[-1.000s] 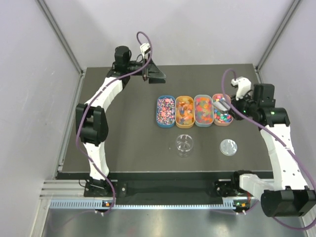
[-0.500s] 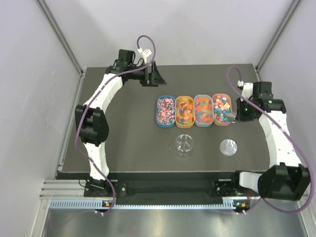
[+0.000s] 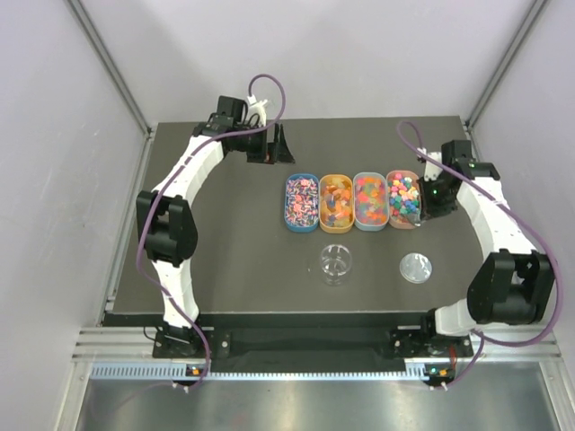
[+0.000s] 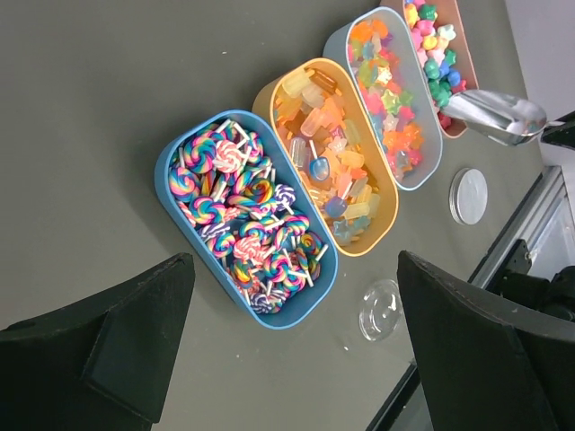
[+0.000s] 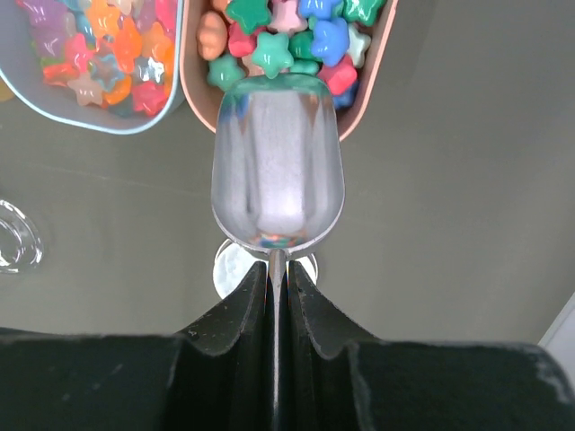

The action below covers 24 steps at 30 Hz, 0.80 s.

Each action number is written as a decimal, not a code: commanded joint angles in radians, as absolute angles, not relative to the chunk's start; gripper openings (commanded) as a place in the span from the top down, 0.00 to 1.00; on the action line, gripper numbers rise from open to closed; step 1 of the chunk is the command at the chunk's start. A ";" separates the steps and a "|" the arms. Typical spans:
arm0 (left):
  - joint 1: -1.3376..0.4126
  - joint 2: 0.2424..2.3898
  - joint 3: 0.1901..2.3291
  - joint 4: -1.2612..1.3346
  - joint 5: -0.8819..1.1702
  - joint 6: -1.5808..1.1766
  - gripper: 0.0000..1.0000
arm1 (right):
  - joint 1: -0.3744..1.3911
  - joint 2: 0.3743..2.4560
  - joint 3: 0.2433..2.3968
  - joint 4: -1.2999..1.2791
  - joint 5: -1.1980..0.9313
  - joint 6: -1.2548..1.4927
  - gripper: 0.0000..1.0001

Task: Pack the candies
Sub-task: Scoop the fake candies from the storage box.

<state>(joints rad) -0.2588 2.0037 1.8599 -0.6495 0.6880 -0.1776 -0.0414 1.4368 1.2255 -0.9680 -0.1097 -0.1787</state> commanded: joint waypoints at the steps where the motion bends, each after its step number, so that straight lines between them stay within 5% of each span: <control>1: -0.264 1.937 1.848 -0.629 0.669 -0.161 0.02 | -0.023 1.463 1.296 -0.950 -0.083 -0.166 1.00; 24: -0.264 1.937 1.868 -0.627 0.649 -0.158 0.01 | -0.008 1.465 1.132 -0.890 -0.095 -0.091 1.00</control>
<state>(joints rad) -0.2615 2.0029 1.8435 -0.6460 0.6579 -0.1780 -0.0216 1.4719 1.1439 -0.8955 -0.0795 -0.1211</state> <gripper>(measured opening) 0.985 0.120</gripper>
